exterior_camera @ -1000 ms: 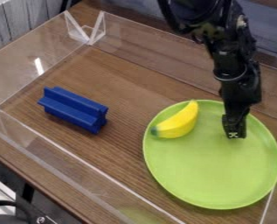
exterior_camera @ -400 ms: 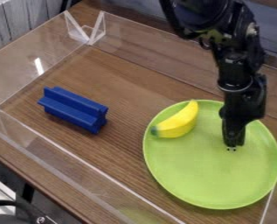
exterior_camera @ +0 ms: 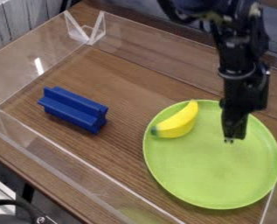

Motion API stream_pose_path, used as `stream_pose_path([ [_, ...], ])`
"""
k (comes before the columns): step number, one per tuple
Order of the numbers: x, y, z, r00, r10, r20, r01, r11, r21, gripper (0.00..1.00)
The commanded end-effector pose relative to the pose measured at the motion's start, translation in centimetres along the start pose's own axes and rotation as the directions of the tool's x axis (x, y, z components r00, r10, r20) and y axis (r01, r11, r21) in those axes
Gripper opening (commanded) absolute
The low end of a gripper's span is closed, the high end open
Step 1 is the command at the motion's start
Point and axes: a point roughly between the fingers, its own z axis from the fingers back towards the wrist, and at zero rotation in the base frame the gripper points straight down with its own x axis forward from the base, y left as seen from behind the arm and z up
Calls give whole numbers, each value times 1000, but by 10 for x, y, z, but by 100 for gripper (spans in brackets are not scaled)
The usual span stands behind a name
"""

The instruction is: Remove the blue object from inside the green plate and put it on the table

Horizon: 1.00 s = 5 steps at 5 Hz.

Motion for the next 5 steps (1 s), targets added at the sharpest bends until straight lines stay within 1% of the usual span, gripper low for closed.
stream_pose_path([
  [1, -1, -7, 25, 1000, 1, 26, -2, 999, 40, 0],
  [2, -9, -17, 35, 999, 13, 36, -15, 999, 33, 0],
  [3, -23, -23, 31, 998, -48, 48, 47, 999, 7, 0],
  [4, -39, -30, 28, 992, -114, 58, 115, 993, -20, 0],
  [5, -69, -32, 27, 988, -145, 59, 147, 988, -37, 0],
])
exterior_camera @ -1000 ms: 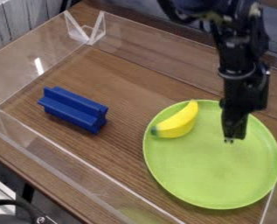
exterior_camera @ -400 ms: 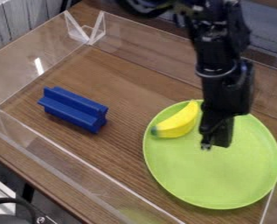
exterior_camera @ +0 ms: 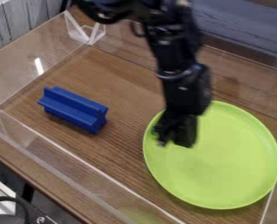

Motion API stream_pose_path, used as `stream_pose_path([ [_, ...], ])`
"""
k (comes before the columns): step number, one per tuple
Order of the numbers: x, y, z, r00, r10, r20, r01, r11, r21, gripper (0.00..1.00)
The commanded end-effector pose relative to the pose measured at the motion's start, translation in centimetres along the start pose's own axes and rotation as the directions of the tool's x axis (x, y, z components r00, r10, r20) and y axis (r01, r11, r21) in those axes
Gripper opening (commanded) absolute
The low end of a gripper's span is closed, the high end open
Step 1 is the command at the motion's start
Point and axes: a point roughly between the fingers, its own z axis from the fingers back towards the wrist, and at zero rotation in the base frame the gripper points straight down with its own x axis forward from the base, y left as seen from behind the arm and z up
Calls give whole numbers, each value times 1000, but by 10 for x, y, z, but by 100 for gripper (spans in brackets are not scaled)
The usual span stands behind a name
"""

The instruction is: Remove the blue object from inside the green plate and put it on the table

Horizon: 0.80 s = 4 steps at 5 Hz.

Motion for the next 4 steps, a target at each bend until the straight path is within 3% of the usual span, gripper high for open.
stream_pose_path([
  [1, -29, -4, 13, 1000, -19, 7, 19, 999, 47, 0],
  [2, -53, -17, 12, 1000, -29, 7, 29, 999, 44, 100],
  [3, -60, -26, 10, 1000, -29, 11, 29, 999, 21, 0],
  [4, -60, -24, 8, 1000, -7, 9, 7, 1000, 14, 0],
])
